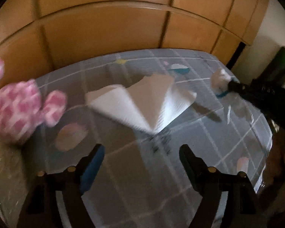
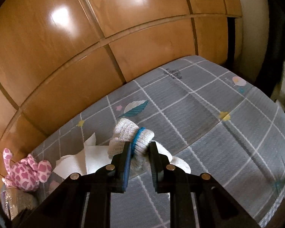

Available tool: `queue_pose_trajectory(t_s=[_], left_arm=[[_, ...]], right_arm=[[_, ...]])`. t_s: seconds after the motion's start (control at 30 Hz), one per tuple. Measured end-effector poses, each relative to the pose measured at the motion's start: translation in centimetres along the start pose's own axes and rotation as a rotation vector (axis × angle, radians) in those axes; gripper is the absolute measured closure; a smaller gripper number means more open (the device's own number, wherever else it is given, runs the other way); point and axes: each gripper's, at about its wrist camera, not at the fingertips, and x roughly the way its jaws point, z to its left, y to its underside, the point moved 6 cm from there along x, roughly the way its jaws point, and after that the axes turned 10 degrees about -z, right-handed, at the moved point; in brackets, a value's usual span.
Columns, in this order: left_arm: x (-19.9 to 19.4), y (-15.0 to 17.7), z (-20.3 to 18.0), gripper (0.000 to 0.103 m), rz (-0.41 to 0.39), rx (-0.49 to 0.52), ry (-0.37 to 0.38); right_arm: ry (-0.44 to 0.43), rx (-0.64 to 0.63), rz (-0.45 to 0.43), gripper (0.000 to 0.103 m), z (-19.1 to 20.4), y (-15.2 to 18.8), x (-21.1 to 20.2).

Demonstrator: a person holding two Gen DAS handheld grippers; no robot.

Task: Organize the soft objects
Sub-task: 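Grasp the white paper towel with the left tool while the right tool holds the glove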

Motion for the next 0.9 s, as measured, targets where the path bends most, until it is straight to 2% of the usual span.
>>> queue_pose_trajectory(t_s=[0.17,0.23,0.27,0.43,0.53,0.57,0.63,0.67,0.7,0.77,0.9], left_arm=[[2.7,-2.5,-2.5,0.016,-0.016,0.060,0.027],[4.2,-3.3,-3.1,0.013,-0.004,0.065,0.033],[5.0,-3.6,-3.1,0.009,0.006,0.065,0.028],[8.4,-4.4,-3.0,0.009,0.041,0.102,-0.030],[9.9,-4.4,-3.0,0.013,0.062,0.135,-0.057],[10.4,-4.3,-3.0,0.020,0.077,0.142,-0.065],[11.6,-3.7,-2.3,0.022,0.124,0.129,-0.088],[11.7,-3.7,-2.1,0.032,0.117,0.114,-0.076],[11.5,-3.8,-1.8,0.050,0.103,0.096,-0.072],[11.0,-4.0,-1.4,0.068,0.082,0.076,-0.058],[10.1,-4.3,-0.1,0.089,0.091,0.010,0.012]], right_arm=[[0.013,0.005,0.073,0.085,-0.4,1.1,1.2],[0.047,-0.017,0.109,0.085,-0.7,1.8,1.7],[0.067,-0.026,0.129,0.085,-0.9,2.1,2.0],[0.112,-0.028,0.212,0.085,-1.7,3.3,3.2],[0.121,-0.039,0.228,0.084,-1.8,3.7,3.4],[0.122,-0.044,0.234,0.084,-1.7,3.8,3.5],[0.122,-0.048,0.242,0.083,-1.7,4.1,3.6],[0.124,-0.049,0.244,0.083,-1.7,4.1,3.7],[0.124,-0.049,0.246,0.082,-1.7,4.2,3.8],[0.119,-0.042,0.250,0.082,-1.8,4.2,3.8],[0.127,-0.052,0.248,0.081,-1.9,4.1,4.1]])
